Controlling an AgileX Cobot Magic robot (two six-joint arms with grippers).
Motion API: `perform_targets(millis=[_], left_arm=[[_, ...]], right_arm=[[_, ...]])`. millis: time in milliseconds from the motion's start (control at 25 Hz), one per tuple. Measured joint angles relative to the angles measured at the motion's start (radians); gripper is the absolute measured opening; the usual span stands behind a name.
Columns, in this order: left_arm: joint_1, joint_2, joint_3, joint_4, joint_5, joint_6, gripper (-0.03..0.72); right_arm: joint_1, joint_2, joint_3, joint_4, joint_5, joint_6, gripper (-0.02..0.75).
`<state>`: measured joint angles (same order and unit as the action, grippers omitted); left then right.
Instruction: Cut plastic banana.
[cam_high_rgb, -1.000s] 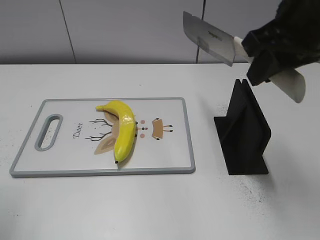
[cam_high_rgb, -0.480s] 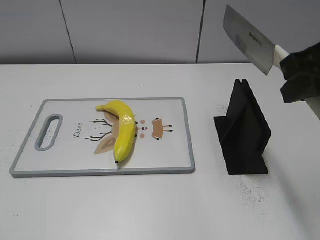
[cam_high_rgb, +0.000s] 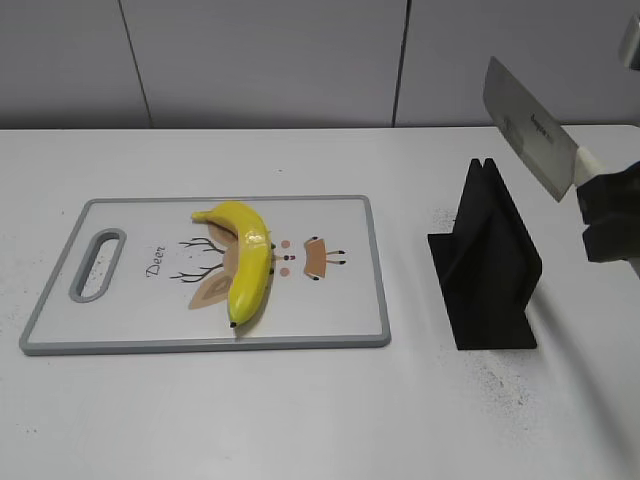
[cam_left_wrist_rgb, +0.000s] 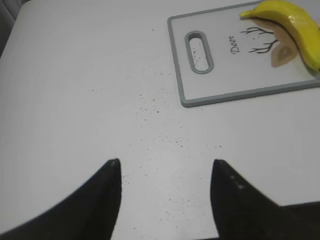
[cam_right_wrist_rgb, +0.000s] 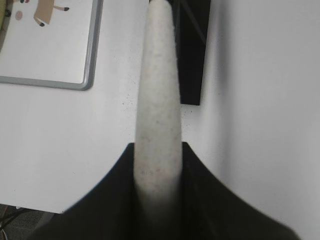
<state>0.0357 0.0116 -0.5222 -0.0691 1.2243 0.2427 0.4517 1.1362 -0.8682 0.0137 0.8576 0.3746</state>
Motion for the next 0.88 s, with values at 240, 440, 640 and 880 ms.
perform_targets(millis=[240, 440, 640, 880], left_arm=[[-0.023, 0.000, 0.007, 0.062, -0.016, -0.099, 0.543], [-0.012, 0.001, 0.047, 0.069, -0.113, -0.160, 0.543], [-0.010, 0.001, 0.047, 0.069, -0.123, -0.165, 0.543], [-0.010, 0.001, 0.047, 0.069, -0.126, -0.165, 0.543]], right_arm=[[0.000, -0.001, 0.027, 0.000, -0.034, 0.039, 0.160], [0.000, 0.002, 0.027, -0.001, -0.073, 0.054, 0.160], [0.000, 0.046, 0.027, -0.002, -0.085, 0.055, 0.160], [0.000, 0.113, 0.027, -0.004, -0.099, 0.056, 0.160]])
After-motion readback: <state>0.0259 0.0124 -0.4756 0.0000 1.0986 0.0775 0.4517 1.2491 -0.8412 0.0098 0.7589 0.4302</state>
